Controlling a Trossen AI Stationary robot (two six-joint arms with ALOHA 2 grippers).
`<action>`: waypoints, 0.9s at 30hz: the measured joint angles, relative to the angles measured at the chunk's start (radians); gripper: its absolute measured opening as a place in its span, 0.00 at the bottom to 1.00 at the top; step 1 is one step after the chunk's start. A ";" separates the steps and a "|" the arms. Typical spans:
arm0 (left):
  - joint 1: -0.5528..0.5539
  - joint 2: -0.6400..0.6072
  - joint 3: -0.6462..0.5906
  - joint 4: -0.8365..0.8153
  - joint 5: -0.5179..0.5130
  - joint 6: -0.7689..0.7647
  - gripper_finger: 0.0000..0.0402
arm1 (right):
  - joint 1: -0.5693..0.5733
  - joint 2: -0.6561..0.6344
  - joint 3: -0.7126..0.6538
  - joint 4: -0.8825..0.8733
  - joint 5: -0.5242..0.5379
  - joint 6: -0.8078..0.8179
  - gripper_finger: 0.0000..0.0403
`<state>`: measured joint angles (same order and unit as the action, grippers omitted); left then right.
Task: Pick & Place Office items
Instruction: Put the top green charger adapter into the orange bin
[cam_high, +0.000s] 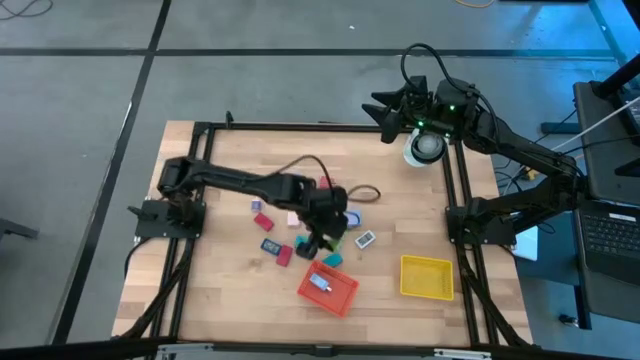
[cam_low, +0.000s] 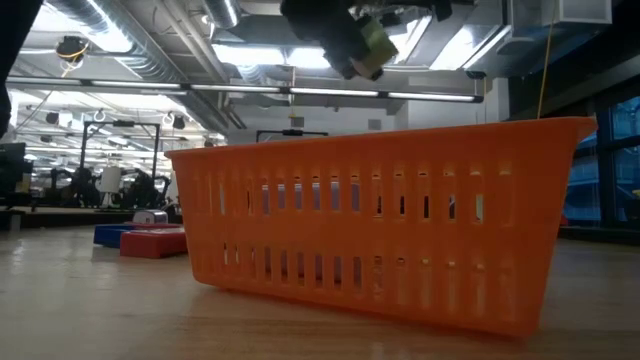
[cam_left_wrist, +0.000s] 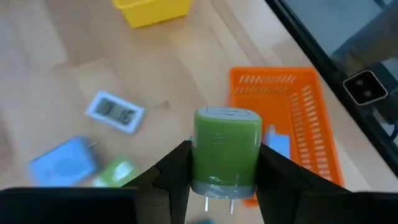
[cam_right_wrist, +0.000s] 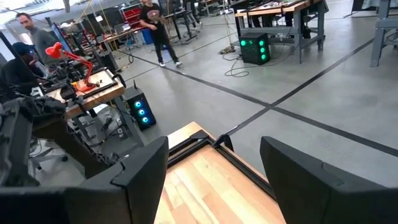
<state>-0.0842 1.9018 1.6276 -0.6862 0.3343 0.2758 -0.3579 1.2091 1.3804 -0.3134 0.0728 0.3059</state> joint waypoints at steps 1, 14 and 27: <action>-0.016 0.015 0.000 0.016 -0.002 -0.004 0.34 | 0.000 0.000 0.000 0.000 -0.008 0.000 0.65; -0.136 0.130 0.000 0.073 0.054 -0.030 0.34 | 0.001 0.000 0.000 -0.011 -0.013 -0.041 0.65; -0.130 0.292 0.000 0.083 0.059 -0.025 0.35 | 0.004 0.000 0.000 -0.012 -0.010 -0.041 0.65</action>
<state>-0.2142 2.1936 1.6279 -0.6028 0.3935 0.2503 -0.3534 1.2091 1.3804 -0.3256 0.0629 0.2646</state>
